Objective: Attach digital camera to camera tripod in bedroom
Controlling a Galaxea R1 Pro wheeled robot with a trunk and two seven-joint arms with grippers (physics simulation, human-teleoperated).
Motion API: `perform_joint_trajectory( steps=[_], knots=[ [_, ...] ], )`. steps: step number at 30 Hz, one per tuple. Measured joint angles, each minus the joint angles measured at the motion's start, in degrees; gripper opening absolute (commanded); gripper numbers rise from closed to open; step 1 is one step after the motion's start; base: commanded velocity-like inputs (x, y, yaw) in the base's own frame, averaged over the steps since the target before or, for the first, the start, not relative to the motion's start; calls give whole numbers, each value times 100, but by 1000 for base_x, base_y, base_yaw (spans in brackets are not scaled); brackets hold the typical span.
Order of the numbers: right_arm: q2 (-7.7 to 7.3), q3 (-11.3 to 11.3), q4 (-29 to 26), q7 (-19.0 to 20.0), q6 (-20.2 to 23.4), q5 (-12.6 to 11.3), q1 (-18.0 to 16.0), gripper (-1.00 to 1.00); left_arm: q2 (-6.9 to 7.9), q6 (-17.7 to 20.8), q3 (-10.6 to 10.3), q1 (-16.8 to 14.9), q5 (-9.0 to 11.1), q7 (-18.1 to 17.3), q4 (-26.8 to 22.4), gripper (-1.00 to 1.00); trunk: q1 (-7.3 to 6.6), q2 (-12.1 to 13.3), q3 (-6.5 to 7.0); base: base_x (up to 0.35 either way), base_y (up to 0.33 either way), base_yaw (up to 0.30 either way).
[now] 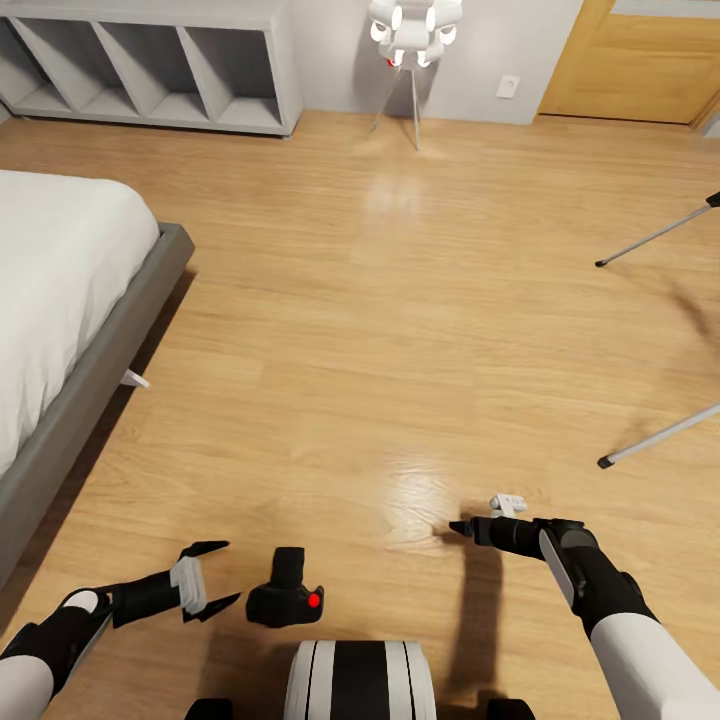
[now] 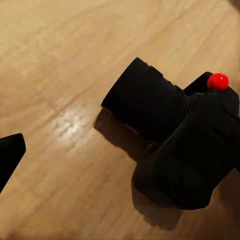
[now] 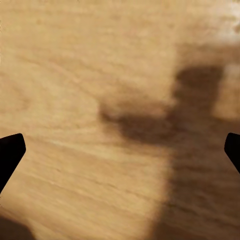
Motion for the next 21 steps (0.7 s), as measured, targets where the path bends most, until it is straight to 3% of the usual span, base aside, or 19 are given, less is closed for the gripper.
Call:
perform_joint_trajectory(
  steps=[8, 21],
  knots=[
    [11, -7, 0, 5, -16, -13, 0, 100, 118, 507, -13, 0, -41, 65, -56, 100, 0, 0, 0, 0, 0, 0],
    [3, -7, 0, 1, -13, -9, 0, 100, 168, 578, -13, 0, -51, 84, -53, 100, 0, 0, 0, 0, 0, 0]
  ],
)
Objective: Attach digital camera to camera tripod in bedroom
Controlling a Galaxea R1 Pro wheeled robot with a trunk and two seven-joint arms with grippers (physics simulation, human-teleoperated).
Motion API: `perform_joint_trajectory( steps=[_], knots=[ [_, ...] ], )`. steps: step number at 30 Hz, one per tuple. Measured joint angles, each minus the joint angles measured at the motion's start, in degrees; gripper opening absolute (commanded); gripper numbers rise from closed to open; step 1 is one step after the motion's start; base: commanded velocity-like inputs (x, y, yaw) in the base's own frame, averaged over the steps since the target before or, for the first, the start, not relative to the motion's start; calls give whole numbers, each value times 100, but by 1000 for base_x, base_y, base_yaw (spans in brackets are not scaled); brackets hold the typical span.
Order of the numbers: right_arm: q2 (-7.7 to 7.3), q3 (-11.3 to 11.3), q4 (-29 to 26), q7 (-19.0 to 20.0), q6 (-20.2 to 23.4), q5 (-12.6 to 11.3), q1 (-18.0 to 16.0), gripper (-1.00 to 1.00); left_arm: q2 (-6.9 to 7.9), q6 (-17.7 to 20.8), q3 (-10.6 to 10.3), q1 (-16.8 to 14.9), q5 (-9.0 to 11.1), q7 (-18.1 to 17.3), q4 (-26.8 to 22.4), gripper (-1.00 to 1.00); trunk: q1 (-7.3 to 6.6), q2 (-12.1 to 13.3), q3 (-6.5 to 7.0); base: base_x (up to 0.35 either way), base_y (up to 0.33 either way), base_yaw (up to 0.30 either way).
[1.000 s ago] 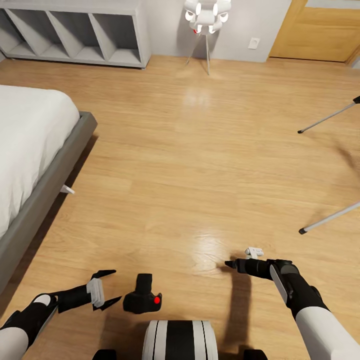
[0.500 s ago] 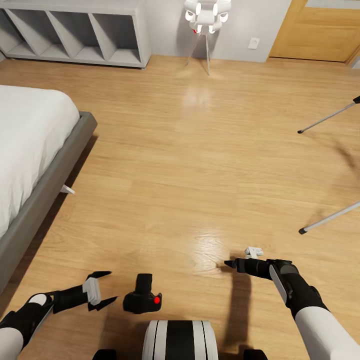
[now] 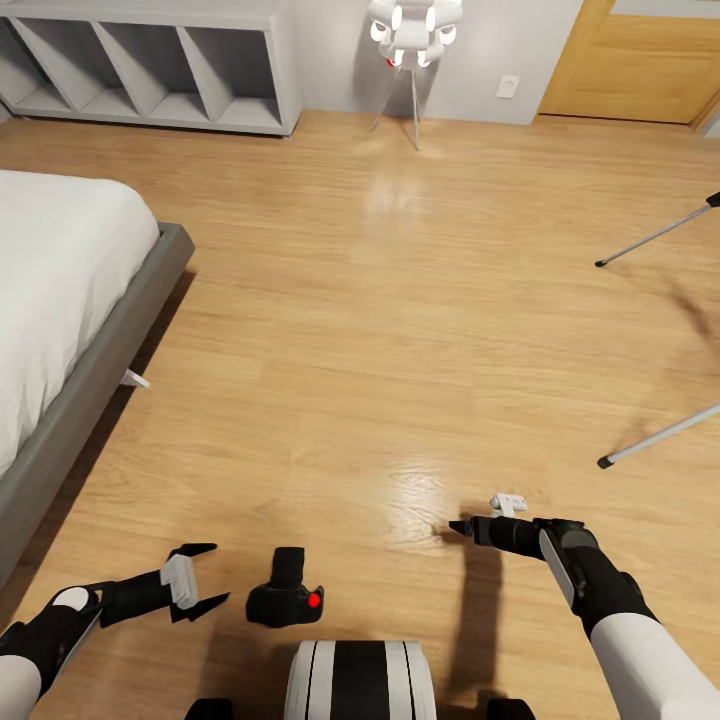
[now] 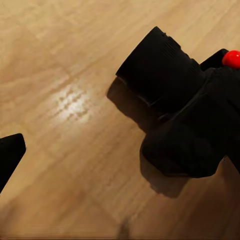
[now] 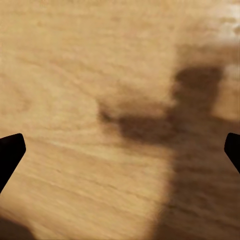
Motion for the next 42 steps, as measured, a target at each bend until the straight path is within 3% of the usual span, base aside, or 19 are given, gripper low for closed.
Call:
perform_joint_trajectory(
  steps=[12, 14, 17, 18, 20, 22, 25, 30, 42],
  knots=[
    [-2, 2, 0, -5, -1, 13, 0, 100, 32, -25, -46, 0, -17, -1, 16, 100, 0, 0, 0, 0, 0, 0],
    [-1, 0, 0, -5, -2, 13, 0, 100, 16, -43, -66, 0, -95, -2, 23, 100, 0, 0, 0, 0, 0, 0],
    [-1, -1, 0, -5, -2, 14, 0, 100, 2, -50, -78, 0, -344, -3, -1, 100, 0, 0, 0, 0, 0, 0],
    [-2, -4, 1, -5, -3, 14, 0, 100, -22, -61, -84, 0, -877, -2, -20, 100, 0, 0, 0, 0, 0, 0],
    [-2, -4, 1, -5, -3, 14, 0, 100, -34, -62, -71, 0, -1207, -1, -27, 100, 0, 0, 0, 0, 0, 0],
    [-2, -5, 0, -5, -3, 14, 0, 100, -46, -63, -60, 0, -1458, 0, -30, 100, 0, 0, 0, 0, 0, 0],
    [0, -1, 0, -5, -3, 13, 0, 100, -53, -63, -53, 0, -1668, 0, -32, 100, 0, 0, 0, 0, 0, 0],
    [-2, 0, 0, -5, -3, 14, 0, 100, -52, -63, -57, -1, -1807, 0, -60, 100, 0, 0, 0, 0, 0, 0],
    [-2, 3, 0, -5, -3, 14, 0, 100, -58, -42, -62, -1, -1844, -51, -153, 100, 0, 0, 0, 0, 0, 0]
  ],
)
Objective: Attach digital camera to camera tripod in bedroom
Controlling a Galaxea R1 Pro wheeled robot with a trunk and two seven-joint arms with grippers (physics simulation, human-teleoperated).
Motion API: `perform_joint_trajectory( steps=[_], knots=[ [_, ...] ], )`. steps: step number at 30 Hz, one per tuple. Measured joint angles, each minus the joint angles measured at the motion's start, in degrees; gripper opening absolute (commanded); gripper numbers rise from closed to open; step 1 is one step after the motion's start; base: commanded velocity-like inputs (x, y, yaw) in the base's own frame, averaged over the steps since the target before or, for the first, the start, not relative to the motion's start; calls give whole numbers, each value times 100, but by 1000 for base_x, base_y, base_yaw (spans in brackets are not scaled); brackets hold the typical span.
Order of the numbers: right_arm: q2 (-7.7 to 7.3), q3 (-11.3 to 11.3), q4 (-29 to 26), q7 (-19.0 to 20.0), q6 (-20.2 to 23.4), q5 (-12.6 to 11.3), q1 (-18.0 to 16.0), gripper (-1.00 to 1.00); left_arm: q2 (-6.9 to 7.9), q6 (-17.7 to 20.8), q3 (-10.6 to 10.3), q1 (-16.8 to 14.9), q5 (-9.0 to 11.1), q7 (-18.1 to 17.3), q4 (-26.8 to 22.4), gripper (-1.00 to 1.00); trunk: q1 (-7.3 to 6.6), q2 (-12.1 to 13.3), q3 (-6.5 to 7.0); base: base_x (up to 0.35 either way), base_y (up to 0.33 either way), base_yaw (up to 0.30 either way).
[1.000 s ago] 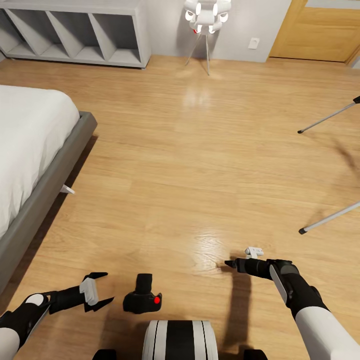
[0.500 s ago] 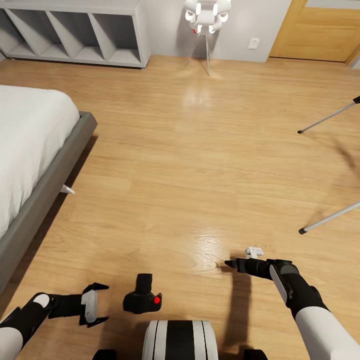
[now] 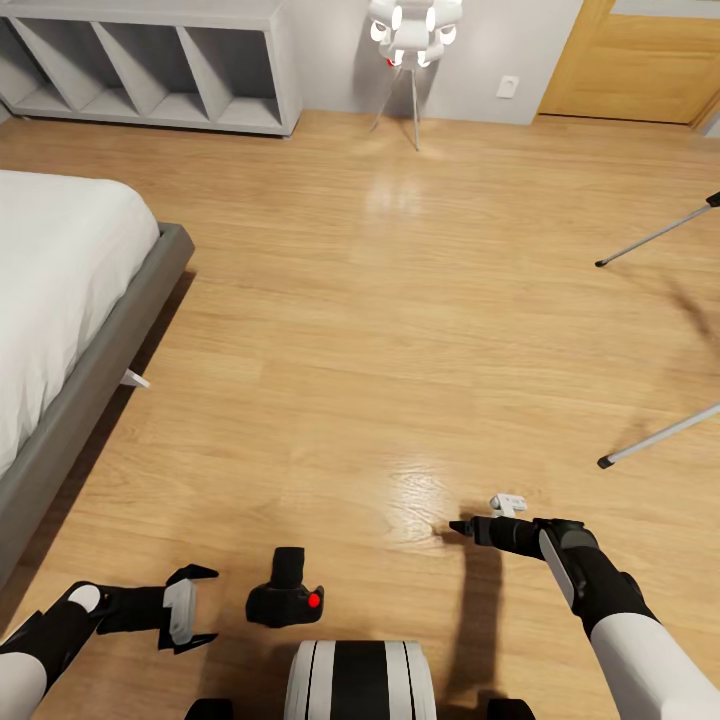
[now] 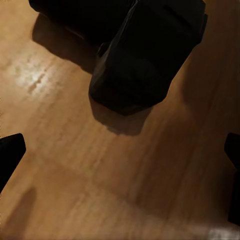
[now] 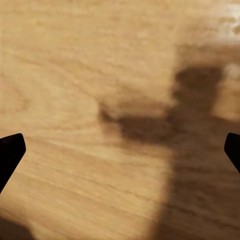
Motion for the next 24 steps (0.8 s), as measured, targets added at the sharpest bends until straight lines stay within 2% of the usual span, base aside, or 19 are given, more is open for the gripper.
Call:
perform_joint_trajectory(
  steps=[7, 10, 11, 14, 24],
  knots=[
    [7, 1, 0, -2, 0, 0, 0, 100, -42, 8, 6, 0, 4, -17, -11, 100, 0, 0, 0, 0, 0, 0],
    [4, -4, 0, -26, -2, 2, 0, 100, -114, 16, 3, 0, 2, -18, -12, 100, 0, 0, 0, 0, 0, 0],
    [0, -6, 0, -50, -1, 2, 0, 100, -238, 26, 0, 1, -1, -19, -12, 100, 0, 0, 0, 0, 0, 0],
    [-2, -7, 2, -70, -4, 0, 0, 100, -323, 37, -5, 0, -6, -20, -11, 100, 0, 0, 0, 0, 0, 0],
    [-1, -8, 2, -79, -8, 0, 0, 100, -329, 33, -12, 0, -65, 23, 71, 100, 0, 0, 0, 0, 0, 0]
  ],
)
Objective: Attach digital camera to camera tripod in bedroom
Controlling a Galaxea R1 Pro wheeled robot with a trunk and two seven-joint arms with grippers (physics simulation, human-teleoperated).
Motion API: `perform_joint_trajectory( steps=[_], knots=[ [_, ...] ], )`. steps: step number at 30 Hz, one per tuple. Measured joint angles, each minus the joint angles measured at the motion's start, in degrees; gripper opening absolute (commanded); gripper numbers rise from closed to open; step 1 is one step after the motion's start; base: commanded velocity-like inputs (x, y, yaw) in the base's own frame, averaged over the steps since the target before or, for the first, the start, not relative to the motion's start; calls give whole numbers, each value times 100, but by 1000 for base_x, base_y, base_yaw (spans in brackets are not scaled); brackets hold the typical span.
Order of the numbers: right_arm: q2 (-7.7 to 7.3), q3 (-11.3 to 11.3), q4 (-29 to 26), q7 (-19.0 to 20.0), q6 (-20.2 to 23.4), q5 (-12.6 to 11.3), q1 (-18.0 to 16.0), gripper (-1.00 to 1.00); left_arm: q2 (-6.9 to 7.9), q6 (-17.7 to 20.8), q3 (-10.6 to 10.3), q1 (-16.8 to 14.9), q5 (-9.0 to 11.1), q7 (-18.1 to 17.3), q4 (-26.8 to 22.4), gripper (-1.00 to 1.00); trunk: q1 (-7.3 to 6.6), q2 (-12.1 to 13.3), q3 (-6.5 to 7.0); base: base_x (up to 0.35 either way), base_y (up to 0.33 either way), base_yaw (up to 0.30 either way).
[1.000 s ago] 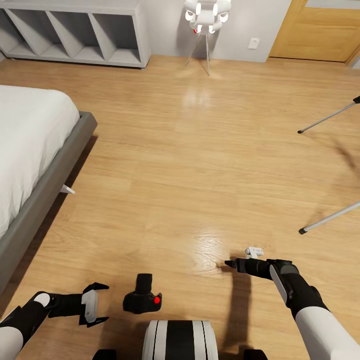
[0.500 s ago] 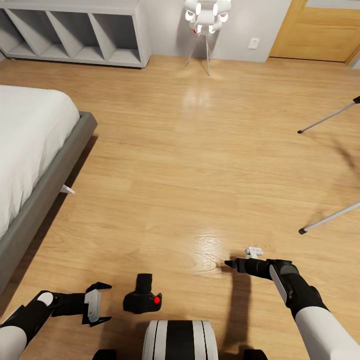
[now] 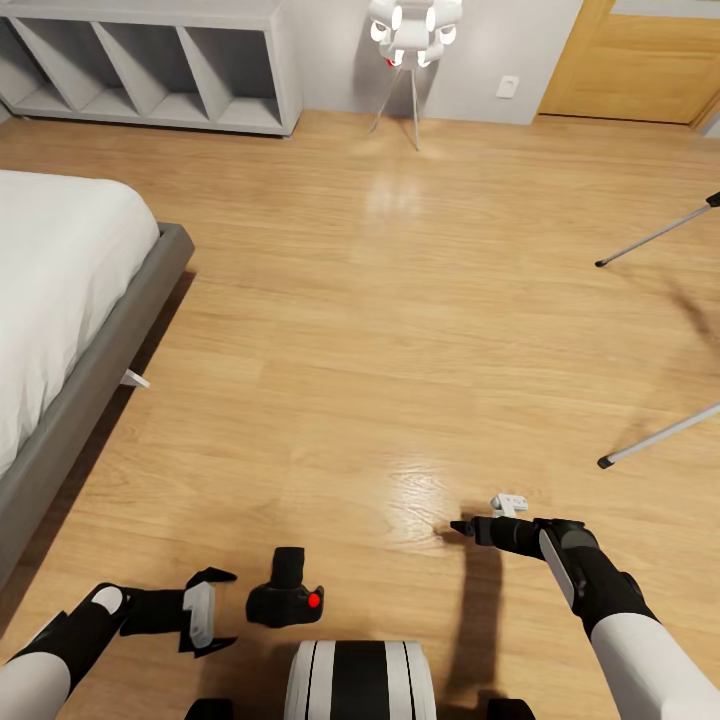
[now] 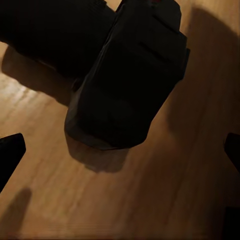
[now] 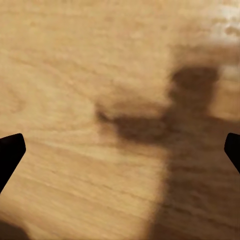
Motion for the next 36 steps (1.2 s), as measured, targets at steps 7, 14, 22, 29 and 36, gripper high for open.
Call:
perform_joint_trajectory(
  steps=[7, 14, 22, 29, 36],
  knots=[
    [1, 1, 13, -3, -41, -7, 0, 100, -3, 5, 17, 0, -167, 32, 45, 100, 0, 0, 0, 0, 0, 0],
    [12, 1, 14, -181, -29, -11, 2, 100, -6, 6, 16, -2, -216, 301, 58, 100, 0, 0, 5, 0, 0, -160],
    [30, 8, 16, -352, -46, -14, 0, 100, -5, 6, 18, 0, -261, 353, 57, 100, 0, 0, 10, 0, 0, -59],
    [16, 2, 16, -360, -51, -26, 0, 100, -5, 6, 18, 0, -259, 353, 57, 100, 0, 0, 11, 0, 0, -4],
    [10, 0, 16, -359, -52, -37, 0, 100, -12, 14, 31, 0, -229, 307, 56, 100, 0, 0, 11, 0, 0, 0]
  ],
)
